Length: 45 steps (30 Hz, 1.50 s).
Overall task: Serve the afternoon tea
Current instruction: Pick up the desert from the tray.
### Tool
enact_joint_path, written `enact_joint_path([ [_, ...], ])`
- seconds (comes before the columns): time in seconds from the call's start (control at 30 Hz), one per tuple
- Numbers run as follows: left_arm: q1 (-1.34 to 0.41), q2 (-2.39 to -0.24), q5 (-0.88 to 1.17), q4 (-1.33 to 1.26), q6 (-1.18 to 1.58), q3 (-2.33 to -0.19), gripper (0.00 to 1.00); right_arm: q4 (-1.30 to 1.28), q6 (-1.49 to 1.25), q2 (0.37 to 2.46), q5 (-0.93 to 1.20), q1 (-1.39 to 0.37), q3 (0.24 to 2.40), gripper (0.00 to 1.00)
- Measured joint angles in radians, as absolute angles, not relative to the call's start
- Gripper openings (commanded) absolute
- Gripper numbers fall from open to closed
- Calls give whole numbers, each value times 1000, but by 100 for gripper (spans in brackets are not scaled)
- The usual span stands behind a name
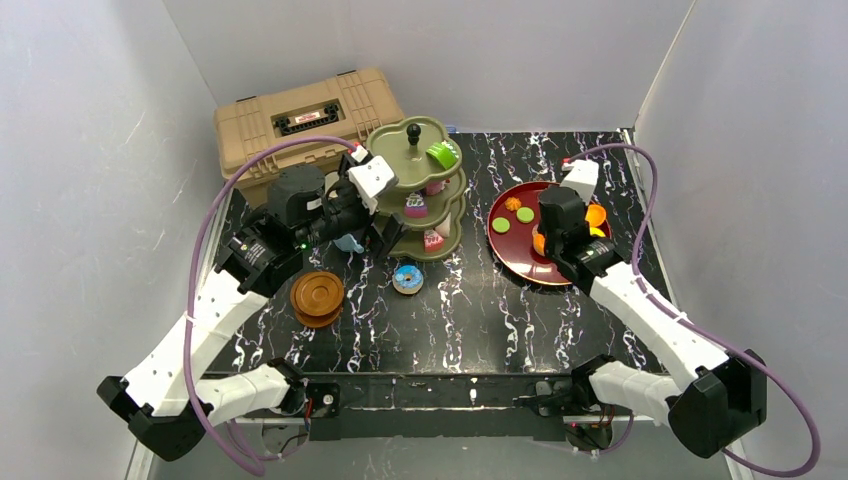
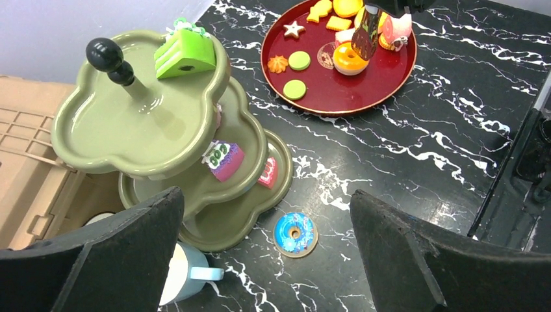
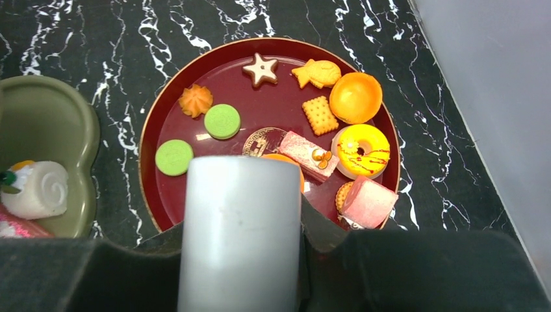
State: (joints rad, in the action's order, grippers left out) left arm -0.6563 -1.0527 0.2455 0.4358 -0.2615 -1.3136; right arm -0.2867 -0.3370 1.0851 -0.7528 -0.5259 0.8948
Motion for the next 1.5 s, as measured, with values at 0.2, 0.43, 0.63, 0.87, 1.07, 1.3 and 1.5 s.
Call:
enact_joint_path([
  [0.2, -653, -1053, 245, 434, -245, -1301, 98, -250, -337, 1078, -728, -468, 850, 14],
  [0.43, -650, -1052, 245, 427, -229, -1301, 98, -293, -362, 1007, -768, -419, 848, 10],
  [0.63, -649, -1052, 247, 426, -225, -1301, 98, -402, -388, 964, -846, -413, 886, 20],
  [0.87, -649, -1052, 251, 426, -223, -1301, 98, -483, -415, 999, -905, -412, 936, 42],
  [1.07, -649, -1052, 251, 426, -223, -1301, 98, -509, -427, 1008, -918, -411, 936, 52],
  [1.3, -649, -1052, 252, 426, -218, -1301, 98, -514, -429, 1007, -922, -407, 936, 55],
  [1.5, -646, -1052, 253, 424, -214, -1301, 98, -501, -429, 1002, -936, -400, 925, 57],
])
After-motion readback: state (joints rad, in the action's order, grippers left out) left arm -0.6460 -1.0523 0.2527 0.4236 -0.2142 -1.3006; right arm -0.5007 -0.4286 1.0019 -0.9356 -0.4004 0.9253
